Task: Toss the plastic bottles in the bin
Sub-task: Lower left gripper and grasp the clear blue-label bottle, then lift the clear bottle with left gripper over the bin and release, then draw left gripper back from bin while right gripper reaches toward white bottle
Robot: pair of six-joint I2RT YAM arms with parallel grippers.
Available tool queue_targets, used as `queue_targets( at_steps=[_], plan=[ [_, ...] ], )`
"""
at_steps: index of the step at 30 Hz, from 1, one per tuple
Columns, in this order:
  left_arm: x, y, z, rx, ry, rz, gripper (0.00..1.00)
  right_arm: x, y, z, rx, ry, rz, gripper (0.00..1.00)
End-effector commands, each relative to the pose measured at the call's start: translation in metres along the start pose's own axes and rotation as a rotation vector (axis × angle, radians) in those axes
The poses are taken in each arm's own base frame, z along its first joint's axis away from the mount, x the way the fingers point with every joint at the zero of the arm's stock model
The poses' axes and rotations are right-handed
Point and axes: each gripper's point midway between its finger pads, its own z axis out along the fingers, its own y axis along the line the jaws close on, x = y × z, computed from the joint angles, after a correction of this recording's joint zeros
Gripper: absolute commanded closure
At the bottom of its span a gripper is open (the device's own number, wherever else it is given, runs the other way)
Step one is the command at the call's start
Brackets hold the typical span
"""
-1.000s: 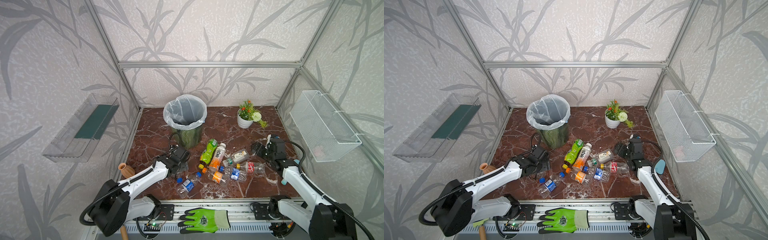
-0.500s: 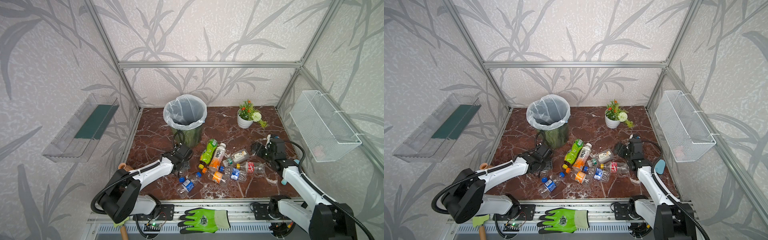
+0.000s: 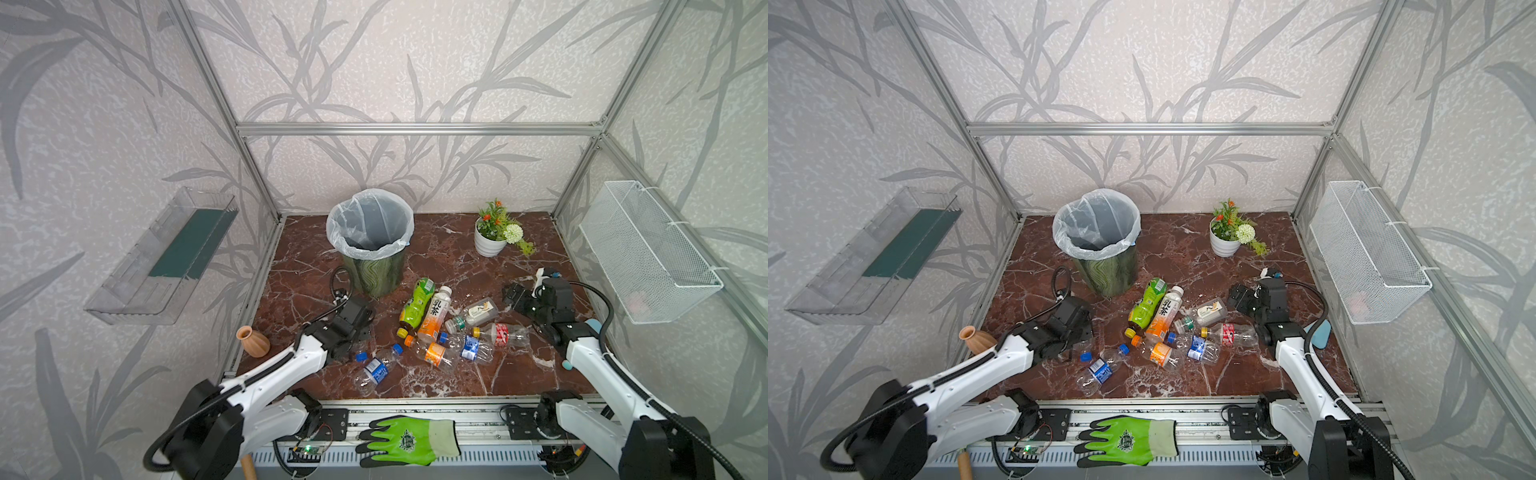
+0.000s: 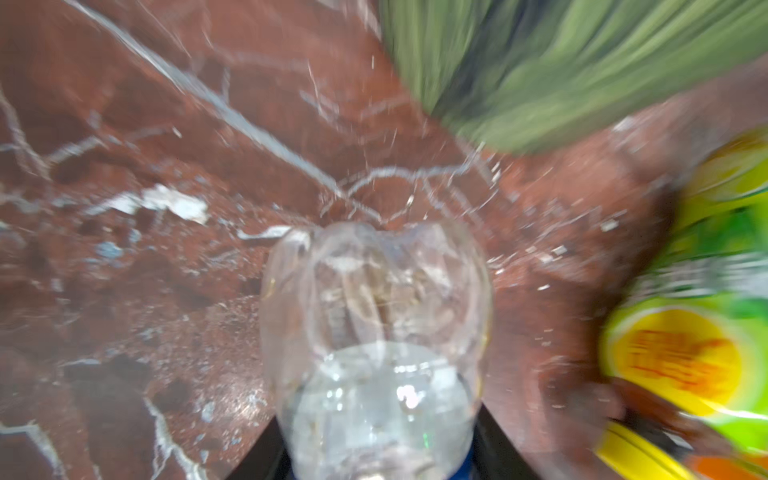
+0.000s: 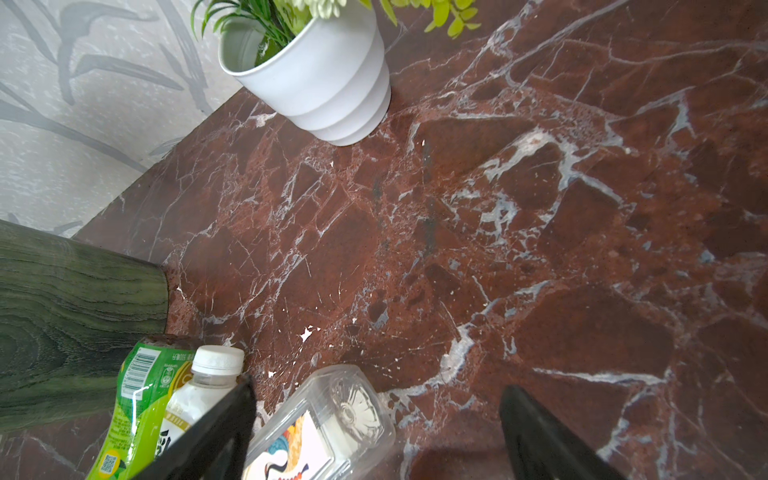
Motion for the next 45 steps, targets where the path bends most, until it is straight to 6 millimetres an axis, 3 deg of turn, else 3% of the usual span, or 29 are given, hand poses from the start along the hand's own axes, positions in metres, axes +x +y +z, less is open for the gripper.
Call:
queue_targets(
  at_steps=[1,4,10,13,15,18,21,24,26,29,30,32,34,38,40,43,45],
  plan=[
    [-0.028,0.013,-0.028,-0.009,-0.146,-0.069,0.57,-0.002,0.004,-0.002,-0.025,-0.022,0.003,0.08],
    [-0.067,0.006,-0.073,0.072,-0.296,-0.020,0.58,-0.005,0.005,-0.003,-0.031,-0.039,0.009,0.08],
    [-0.165,0.008,-0.201,0.091,-0.696,0.074,0.58,-0.010,0.010,-0.006,-0.050,-0.061,0.011,0.08],
    [-0.213,-0.008,-0.270,0.121,-0.902,0.180,0.58,-0.013,0.012,-0.008,-0.062,-0.077,0.011,0.08],
    [-0.243,-0.030,-0.318,0.189,-1.050,0.245,0.58,-0.016,0.014,-0.012,-0.070,-0.090,0.005,0.08],
    [-0.270,-0.064,-0.359,0.269,-1.190,0.330,0.58,-0.018,0.014,-0.017,-0.069,-0.108,0.005,0.08],
    [-0.284,-0.101,-0.366,0.369,-1.244,0.377,0.58,-0.018,0.012,-0.022,-0.065,-0.126,0.010,0.08],
    [-0.290,-0.140,-0.338,0.431,-1.192,0.414,0.58,-0.019,0.010,-0.028,-0.059,-0.144,0.008,0.08],
    [-0.298,-0.154,-0.301,0.416,-1.108,0.352,0.56,-0.020,0.010,-0.031,-0.059,-0.155,0.002,0.08],
    [-0.297,-0.177,-0.221,0.370,-0.881,0.379,0.46,-0.021,0.010,-0.034,-0.060,-0.161,-0.003,0.08],
    [-0.292,-0.181,-0.193,0.340,-0.791,0.391,0.38,-0.022,0.011,-0.035,-0.063,-0.164,-0.005,0.08],
    [-0.285,-0.179,-0.169,0.276,-0.689,0.413,0.17,-0.024,0.013,-0.036,-0.064,-0.165,-0.014,0.08],
    [-0.291,-0.167,-0.183,0.241,-0.723,0.386,0.01,-0.027,0.014,-0.040,-0.061,-0.172,-0.026,0.07],
    [-0.311,-0.147,-0.274,0.317,-0.994,0.352,0.01,-0.031,0.015,-0.043,-0.057,-0.190,-0.036,0.07],
    [-0.313,-0.136,-0.306,0.331,-1.041,0.343,0.01,-0.030,0.014,-0.042,-0.055,-0.183,-0.028,0.07],
    [-0.302,-0.127,-0.322,0.374,-1.039,0.354,0.01,-0.025,0.014,-0.040,-0.063,-0.163,-0.002,0.07],
    [-0.291,-0.119,-0.315,0.379,-1.024,0.340,0.01,-0.022,0.015,-0.038,-0.073,-0.146,0.014,0.08]
  ],
)
